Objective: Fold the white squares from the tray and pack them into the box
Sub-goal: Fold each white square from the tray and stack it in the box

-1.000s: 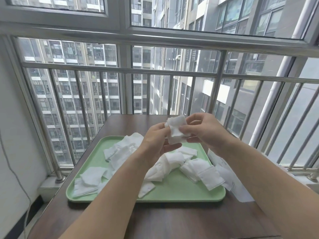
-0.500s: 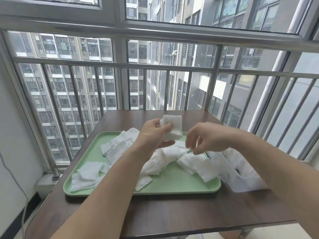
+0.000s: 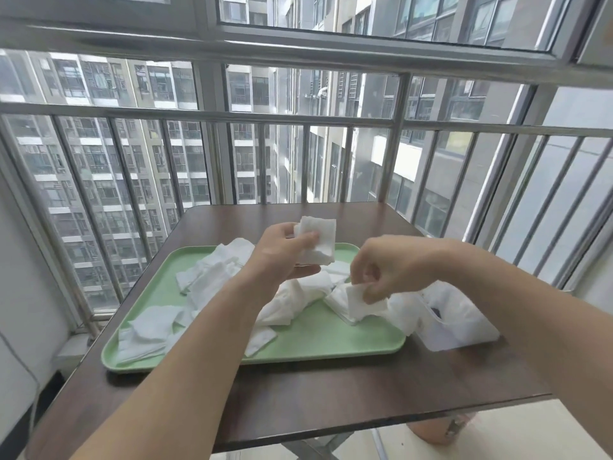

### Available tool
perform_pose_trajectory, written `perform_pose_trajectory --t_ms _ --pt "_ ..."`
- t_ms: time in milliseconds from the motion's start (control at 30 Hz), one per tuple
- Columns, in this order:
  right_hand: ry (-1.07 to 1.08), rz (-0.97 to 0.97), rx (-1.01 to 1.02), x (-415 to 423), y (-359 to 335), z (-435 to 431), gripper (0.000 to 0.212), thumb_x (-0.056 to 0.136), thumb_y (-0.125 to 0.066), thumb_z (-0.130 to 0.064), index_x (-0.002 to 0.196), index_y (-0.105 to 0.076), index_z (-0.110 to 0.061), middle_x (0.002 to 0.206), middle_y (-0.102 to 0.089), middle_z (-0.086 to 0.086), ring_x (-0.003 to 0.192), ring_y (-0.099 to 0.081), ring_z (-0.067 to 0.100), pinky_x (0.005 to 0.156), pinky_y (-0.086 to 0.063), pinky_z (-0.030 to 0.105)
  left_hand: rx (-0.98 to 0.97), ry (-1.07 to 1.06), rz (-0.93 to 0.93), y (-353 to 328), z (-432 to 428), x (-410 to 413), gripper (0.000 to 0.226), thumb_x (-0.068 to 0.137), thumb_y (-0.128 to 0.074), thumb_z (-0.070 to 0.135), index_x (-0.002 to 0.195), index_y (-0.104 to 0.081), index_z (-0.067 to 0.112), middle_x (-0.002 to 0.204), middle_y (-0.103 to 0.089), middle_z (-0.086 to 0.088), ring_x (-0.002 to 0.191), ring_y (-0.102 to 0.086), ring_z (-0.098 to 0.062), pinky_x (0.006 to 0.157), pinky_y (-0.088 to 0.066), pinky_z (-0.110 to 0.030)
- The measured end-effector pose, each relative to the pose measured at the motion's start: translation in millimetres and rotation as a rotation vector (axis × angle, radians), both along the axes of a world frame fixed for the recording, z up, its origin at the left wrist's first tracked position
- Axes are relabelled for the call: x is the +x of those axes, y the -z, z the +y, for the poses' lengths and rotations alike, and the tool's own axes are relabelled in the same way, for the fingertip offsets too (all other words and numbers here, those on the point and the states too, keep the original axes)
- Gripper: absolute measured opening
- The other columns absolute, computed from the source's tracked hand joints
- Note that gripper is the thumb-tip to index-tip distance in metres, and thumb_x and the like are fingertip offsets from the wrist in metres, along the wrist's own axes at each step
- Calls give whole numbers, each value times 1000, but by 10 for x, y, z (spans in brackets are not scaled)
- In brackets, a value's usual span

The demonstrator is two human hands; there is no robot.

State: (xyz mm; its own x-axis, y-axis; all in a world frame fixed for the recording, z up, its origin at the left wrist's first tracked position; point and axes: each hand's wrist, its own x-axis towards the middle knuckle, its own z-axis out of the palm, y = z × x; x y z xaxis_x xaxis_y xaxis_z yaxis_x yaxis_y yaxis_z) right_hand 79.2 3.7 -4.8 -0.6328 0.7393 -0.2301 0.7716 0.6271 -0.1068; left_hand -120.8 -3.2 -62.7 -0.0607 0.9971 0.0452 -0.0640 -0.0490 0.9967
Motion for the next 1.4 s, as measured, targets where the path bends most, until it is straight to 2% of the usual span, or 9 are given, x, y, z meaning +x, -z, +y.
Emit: perform_pose_trajectory --t_ms 133,233,567,700,800,933,1167,1233,1400 --pt "103 655 -291 57 -134 -8 8 86 -76 -15 91 -71 -15 89 -74 5 80 -65 15 75 -53 31 6 14 -44 -5 18 7 22 96 -63 11 116 -64 2 122 -64 -23 99 -70 -31 68 -60 -35" --pt "315 1008 -450 -20 -54 -4 33 84 -77 -11 109 -65 5 101 -72 22 83 -66 24 75 -57 29 17 85 -99 -30 -8 31 27 95 -62 6 121 -62 4 117 -68 -17 96 -72 -28 69 -60 -36" --pt "500 1184 -311 -271 75 21 46 80 -83 -17 109 -63 12 68 -66 7 52 -61 10 54 -54 22 43 187 -179 -78 -41 49 28 99 -56 14 122 -64 0 104 -69 -16 90 -70 -28 81 -61 -42" --pt "451 989 -93 -268 54 52 46 76 -86 -34 87 -68 7 61 -62 3 46 -52 6 46 -43 19 8 233 -232 -104 -66 54 36 102 -48 35 113 -69 8 96 -73 -12 89 -72 -27 80 -59 -42" --pt "327 670 132 -190 -53 50 46 74 -79 -57 70 -67 -12 61 -62 -6 54 -55 5 52 -42 20 83 214 -85 -58 -62 59 30 96 -65 22 120 -64 5 104 -71 -14 94 -73 -26 79 -60 -40" --pt "143 257 105 63 -230 -10 16 85 -78 -33 99 -72 -26 89 -70 -15 81 -66 3 69 -50 15 64 170 -70 -38 -55 62 24 97 -63 12 120 -63 4 104 -68 -14 86 -72 -23 69 -61 -33" --pt "51 -343 197 188 32 -62 64 72 -84 -41 126 -50 -51 100 -48 -20 109 -39 20 97 -37 39 55 158 -16 9 -15 71 19 97 -64 14 115 -66 10 100 -71 -9 83 -73 -18 68 -60 -32" --pt "35 -415 247 174 98 -39 74 68 -84 -42 128 -43 -51 110 -54 -15 113 -39 26 99 -38 45 54 160 -10 13 -16 83 19 96 -64 14 114 -66 10 98 -71 -8 82 -73 -18 67 -59 -32" --pt "-16 -433 270 77 95 -148 77 72 -86 -35 136 -43 -36 116 -64 -13 119 -43 21 78 -19 29 62 154 11 15 -20 69 20 96 -65 15 115 -67 9 98 -71 -8 83 -73 -19 69 -61 -34"
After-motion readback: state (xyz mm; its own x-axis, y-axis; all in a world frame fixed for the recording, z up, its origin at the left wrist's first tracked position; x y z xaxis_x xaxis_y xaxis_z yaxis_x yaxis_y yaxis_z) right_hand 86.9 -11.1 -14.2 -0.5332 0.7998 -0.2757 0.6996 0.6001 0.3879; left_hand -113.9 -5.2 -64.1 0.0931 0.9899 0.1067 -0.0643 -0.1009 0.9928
